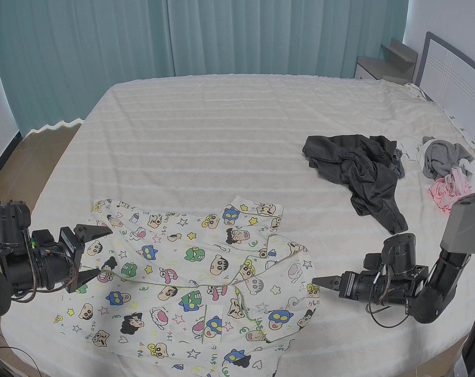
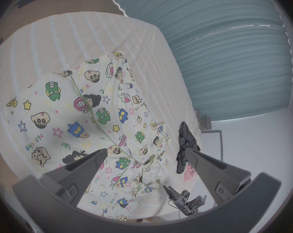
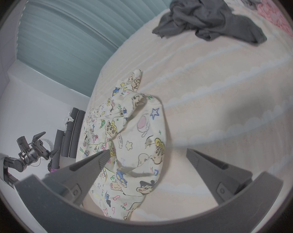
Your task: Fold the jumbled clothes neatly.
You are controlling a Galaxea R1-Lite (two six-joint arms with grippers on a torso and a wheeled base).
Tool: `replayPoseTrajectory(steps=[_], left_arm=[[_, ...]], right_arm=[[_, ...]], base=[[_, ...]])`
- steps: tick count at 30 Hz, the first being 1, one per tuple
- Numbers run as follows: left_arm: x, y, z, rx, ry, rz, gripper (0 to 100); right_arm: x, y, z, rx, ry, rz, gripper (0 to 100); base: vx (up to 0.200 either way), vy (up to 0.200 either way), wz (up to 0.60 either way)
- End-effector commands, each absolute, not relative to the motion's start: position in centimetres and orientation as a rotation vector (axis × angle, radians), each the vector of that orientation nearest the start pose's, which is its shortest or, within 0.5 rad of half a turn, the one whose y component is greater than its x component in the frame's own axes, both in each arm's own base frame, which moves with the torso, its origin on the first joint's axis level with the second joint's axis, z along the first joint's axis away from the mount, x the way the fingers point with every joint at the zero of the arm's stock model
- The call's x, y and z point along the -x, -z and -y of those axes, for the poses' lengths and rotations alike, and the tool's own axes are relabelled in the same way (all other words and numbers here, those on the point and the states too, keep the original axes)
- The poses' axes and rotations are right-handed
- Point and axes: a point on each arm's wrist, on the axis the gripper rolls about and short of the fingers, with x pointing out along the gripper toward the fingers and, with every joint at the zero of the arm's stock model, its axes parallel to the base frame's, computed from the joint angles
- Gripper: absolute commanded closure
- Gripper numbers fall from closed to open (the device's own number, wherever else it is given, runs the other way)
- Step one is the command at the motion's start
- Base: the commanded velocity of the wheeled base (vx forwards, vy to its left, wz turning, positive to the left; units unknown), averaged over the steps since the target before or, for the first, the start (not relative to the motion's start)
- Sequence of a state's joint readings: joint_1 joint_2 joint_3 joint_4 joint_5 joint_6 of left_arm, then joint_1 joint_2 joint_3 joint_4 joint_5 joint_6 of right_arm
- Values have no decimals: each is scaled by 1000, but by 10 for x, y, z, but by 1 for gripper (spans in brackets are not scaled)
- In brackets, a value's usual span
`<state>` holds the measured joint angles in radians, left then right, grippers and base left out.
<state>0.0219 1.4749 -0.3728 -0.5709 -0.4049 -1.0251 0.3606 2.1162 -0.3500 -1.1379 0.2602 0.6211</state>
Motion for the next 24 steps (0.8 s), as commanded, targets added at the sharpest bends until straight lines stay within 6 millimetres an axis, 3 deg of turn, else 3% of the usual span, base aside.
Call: replayPoseTrajectory(steps=[1, 13, 24], left_arm=[[-185, -120, 10, 1094, 87, -705, 0], [-184, -115, 8, 1075, -4, -683, 0], [-192, -106, -3, 1053, -58, -691, 0]], right_arm=[[-225, -19, -115, -504, -407, -774, 0], [-201, 5, -125, -472, -473, -765, 0], [-200, -1, -138, -466, -533, -733, 0]], base=[[-200, 0, 0], [-200, 0, 0], [-182, 0, 0]])
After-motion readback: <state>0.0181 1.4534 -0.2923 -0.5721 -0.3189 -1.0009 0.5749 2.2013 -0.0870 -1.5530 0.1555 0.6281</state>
